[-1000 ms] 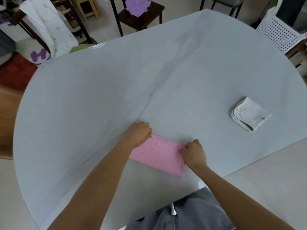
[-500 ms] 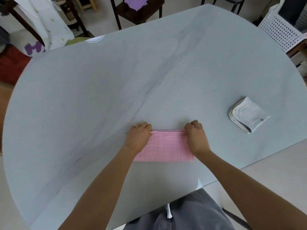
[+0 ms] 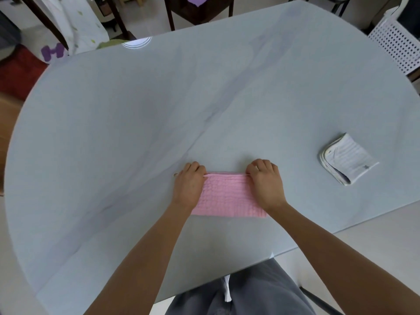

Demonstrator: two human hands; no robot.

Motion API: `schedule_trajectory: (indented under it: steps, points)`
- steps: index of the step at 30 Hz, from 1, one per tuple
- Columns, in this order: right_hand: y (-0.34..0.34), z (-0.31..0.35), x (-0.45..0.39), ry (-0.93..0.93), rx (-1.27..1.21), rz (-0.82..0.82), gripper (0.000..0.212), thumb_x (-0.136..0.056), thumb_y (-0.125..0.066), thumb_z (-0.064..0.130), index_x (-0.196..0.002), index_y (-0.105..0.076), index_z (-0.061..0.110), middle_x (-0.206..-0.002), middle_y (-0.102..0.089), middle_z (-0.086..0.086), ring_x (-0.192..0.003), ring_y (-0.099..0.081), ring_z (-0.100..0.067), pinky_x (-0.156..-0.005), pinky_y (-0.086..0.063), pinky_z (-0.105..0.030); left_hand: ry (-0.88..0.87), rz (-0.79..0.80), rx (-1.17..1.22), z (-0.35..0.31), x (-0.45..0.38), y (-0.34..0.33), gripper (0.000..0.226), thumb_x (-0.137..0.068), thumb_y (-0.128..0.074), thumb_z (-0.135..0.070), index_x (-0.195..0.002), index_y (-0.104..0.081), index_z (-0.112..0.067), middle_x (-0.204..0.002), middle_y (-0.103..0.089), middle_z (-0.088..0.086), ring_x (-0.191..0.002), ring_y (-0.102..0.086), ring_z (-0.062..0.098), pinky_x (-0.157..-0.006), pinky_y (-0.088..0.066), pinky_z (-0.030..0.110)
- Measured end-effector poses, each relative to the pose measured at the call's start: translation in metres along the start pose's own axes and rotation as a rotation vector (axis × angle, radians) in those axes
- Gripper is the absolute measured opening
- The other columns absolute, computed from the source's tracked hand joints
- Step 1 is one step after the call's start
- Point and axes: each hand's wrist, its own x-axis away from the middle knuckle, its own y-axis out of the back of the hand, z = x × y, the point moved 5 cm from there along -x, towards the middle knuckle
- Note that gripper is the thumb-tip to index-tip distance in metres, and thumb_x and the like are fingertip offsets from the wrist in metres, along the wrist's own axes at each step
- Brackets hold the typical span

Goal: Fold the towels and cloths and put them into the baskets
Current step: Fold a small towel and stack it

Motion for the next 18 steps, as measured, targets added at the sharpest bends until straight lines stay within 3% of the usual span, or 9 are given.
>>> schedule_trajectory:
  steps: [4,7,9,11,13,15,18]
  points:
    - [0.001,0.000,0.001,-0.074,-0.004,-0.081,0.017,-0.071,-0.055,-0.009,-0.077,-0.062,0.006,-0.082,-0.060,-0.009,-0.078,-0.056,-0.032,-0.076,-0.047,-0.040,-0.047,-0.034,-0.066,-0.002,0.000,-0.001,0.022,-0.065,-0.084,-0.017,-0.072,-0.064,-0.013,-0.077,-0.062,0.004,-0.070,-0.061,0.026,-0.052,-0.046,0.035]
    - [0.002,0.009,0.006,-0.140,-0.055,-0.144,0.029,-0.077,-0.035,0.000,-0.089,-0.061,0.004,-0.099,-0.062,-0.015,-0.094,-0.058,-0.036,-0.089,-0.044,-0.045,-0.044,-0.075,-0.134,0.000,-0.002,-0.005,0.024,-0.065,-0.085,-0.020,-0.075,-0.064,-0.016,-0.077,-0.062,0.003,-0.068,-0.060,0.026,-0.058,-0.047,0.036]
    - [-0.004,0.025,0.015,-0.060,-0.082,-0.164,0.037,-0.080,-0.032,0.004,-0.103,-0.061,0.001,-0.116,-0.061,-0.020,-0.111,-0.056,-0.038,-0.102,-0.033,-0.045,-0.052,-0.155,-0.149,0.002,-0.002,-0.006,0.022,-0.070,-0.081,-0.017,-0.085,-0.066,-0.016,-0.087,-0.063,0.003,-0.079,-0.060,0.025,-0.069,-0.044,0.038]
    - [-0.013,0.046,0.027,0.086,-0.101,-0.145,0.043,-0.083,-0.033,0.007,-0.115,-0.060,-0.001,-0.126,-0.058,-0.021,-0.121,-0.053,-0.037,-0.108,-0.025,-0.044,-0.092,-0.285,-0.101,0.001,0.003,0.000,0.024,-0.075,-0.069,-0.009,-0.098,-0.066,-0.016,-0.103,-0.064,0.004,-0.097,-0.057,0.024,-0.081,-0.037,0.036]
    - [-0.026,0.058,0.040,0.174,-0.125,-0.081,0.046,-0.088,-0.034,0.010,-0.125,-0.057,-0.001,-0.134,-0.055,-0.018,-0.129,-0.048,-0.033,-0.112,-0.022,-0.041,-0.183,-0.375,-0.043,-0.005,0.017,0.006,0.028,-0.079,-0.054,-0.010,-0.103,-0.067,-0.016,-0.109,-0.064,0.003,-0.102,-0.056,0.023,-0.087,-0.037,0.036]
    - [-0.039,0.060,0.045,0.190,-0.129,-0.013,0.046,-0.095,-0.032,0.017,-0.134,-0.052,0.001,-0.143,-0.048,-0.015,-0.135,-0.041,-0.028,-0.115,-0.019,-0.040,-0.308,-0.372,-0.047,-0.013,0.033,-0.002,0.034,-0.081,-0.047,-0.012,-0.108,-0.068,-0.015,-0.111,-0.066,0.002,-0.103,-0.059,0.023,-0.092,-0.038,0.038]
    - [-0.052,0.055,0.037,0.147,-0.080,0.079,0.053,-0.100,-0.026,0.033,-0.146,-0.036,0.006,-0.154,-0.031,-0.010,-0.143,-0.027,-0.022,-0.118,-0.013,-0.040,-0.358,-0.229,-0.151,-0.009,0.043,-0.032,0.042,-0.090,-0.042,-0.019,-0.127,-0.060,-0.011,-0.132,-0.059,0.005,-0.125,-0.052,0.025,-0.105,-0.033,0.043]
